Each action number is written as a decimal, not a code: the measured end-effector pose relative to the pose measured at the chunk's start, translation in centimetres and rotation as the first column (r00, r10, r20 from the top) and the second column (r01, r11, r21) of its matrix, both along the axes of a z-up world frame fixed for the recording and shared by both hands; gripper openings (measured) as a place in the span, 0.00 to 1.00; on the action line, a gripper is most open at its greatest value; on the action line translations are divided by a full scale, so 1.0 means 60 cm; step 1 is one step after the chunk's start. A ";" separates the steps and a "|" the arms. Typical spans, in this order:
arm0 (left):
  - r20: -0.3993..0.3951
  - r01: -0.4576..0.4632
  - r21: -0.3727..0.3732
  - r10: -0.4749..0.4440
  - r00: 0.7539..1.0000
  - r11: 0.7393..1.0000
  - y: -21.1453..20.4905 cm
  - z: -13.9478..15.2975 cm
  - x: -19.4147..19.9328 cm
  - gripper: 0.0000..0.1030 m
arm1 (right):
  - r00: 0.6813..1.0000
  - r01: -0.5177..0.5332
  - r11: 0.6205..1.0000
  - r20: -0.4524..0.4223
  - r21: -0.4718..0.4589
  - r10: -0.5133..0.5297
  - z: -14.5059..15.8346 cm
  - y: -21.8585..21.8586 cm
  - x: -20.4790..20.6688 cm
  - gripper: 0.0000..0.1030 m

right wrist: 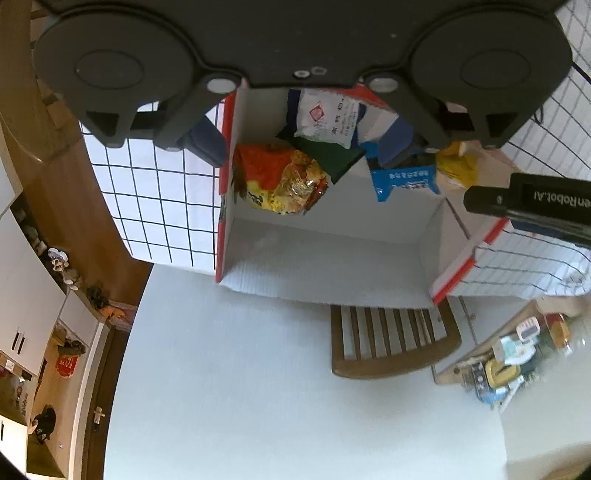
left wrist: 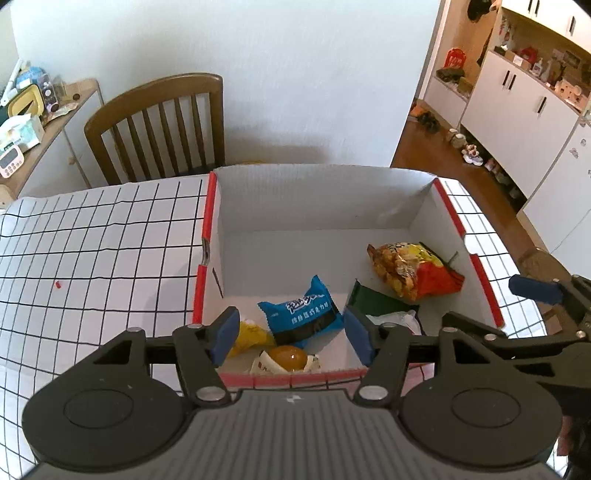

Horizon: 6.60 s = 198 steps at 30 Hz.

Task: Organize snacks
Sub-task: 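Withdraw both tools from the box back to the snack pile, then grasp the light blue flat packet with the right tool while the left tool grasps the brown cake, then carry both packets into the red box and open both tools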

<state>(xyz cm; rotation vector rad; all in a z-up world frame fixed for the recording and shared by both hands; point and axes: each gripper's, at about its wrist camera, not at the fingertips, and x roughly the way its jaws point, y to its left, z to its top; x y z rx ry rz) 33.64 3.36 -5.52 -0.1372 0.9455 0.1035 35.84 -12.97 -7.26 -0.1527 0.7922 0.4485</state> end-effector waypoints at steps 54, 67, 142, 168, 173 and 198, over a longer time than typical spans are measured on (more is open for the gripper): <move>-0.180 0.018 -0.019 -0.021 0.983 1.000 -0.033 -0.139 -0.269 0.82 | 0.977 0.093 0.985 -0.204 0.144 -0.062 -0.122 -0.089 -0.257 0.95; -0.214 0.028 -0.008 -0.029 0.976 1.000 -0.043 -0.195 -0.248 0.78 | 0.964 0.093 0.992 -0.255 0.079 -0.070 -0.183 -0.048 -0.216 0.81; 0.085 0.030 -0.008 -0.029 0.996 1.000 -0.039 0.070 -0.193 0.29 | 0.982 -0.058 0.987 0.186 0.153 0.029 0.087 -0.055 -0.233 0.16; -0.017 -0.016 0.011 0.017 1.000 1.000 -0.008 0.022 0.018 0.29 | 0.994 0.025 0.993 0.102 0.115 -0.037 0.031 -0.002 -0.025 0.16; -0.055 -0.020 0.031 0.022 0.998 0.999 -0.004 -0.013 0.052 0.29 | 0.997 0.036 0.993 0.061 0.109 -0.043 0.002 0.009 0.009 0.16; -0.223 -0.051 0.065 0.064 0.973 0.997 0.002 -0.127 0.112 0.29 | 0.996 -0.038 0.999 -0.078 -0.002 0.038 -0.071 0.063 0.048 0.16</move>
